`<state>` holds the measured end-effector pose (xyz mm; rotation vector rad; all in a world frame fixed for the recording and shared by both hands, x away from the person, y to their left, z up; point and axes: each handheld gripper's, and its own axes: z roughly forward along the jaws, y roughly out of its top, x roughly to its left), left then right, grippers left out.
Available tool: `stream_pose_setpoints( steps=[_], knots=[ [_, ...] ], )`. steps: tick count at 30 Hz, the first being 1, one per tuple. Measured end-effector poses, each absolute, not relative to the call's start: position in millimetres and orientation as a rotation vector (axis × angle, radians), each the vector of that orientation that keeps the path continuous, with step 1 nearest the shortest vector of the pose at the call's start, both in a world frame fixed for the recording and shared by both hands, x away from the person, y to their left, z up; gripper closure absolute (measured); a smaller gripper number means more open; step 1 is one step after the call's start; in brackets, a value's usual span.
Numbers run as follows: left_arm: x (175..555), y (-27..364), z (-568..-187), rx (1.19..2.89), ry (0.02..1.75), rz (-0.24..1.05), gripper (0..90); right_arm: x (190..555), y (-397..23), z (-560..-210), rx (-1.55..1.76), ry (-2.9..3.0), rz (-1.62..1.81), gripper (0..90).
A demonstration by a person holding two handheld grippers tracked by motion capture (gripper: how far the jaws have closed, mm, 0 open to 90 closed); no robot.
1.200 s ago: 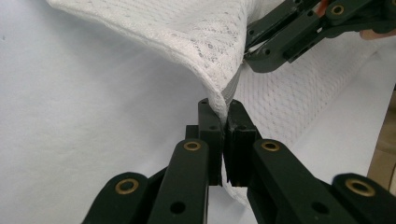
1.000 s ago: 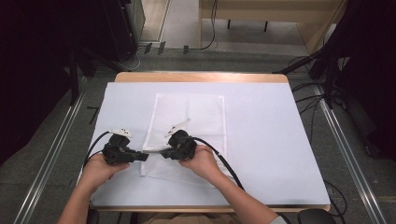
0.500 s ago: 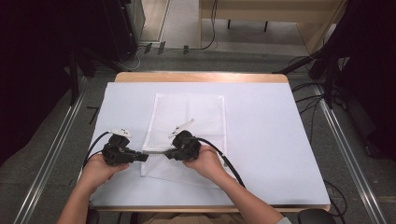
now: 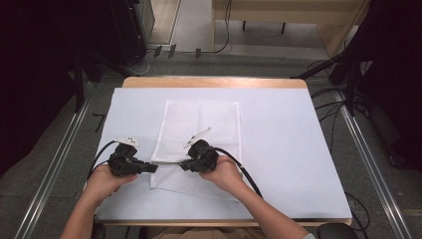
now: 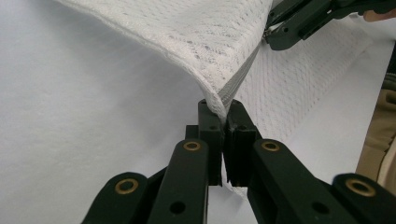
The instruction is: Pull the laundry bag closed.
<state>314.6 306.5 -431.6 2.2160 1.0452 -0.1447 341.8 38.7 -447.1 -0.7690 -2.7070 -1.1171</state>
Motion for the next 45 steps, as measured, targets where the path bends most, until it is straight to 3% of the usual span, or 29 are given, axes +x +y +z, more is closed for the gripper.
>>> stream_pose_setpoints(
  steps=[45],
  knots=[
    [314.5, 309.0, -432.5, 2.203, 1.058, -0.185, 87.9, 339.6, -4.5, -451.6, -0.808, -2.677, -1.102, 88.3]
  ],
)
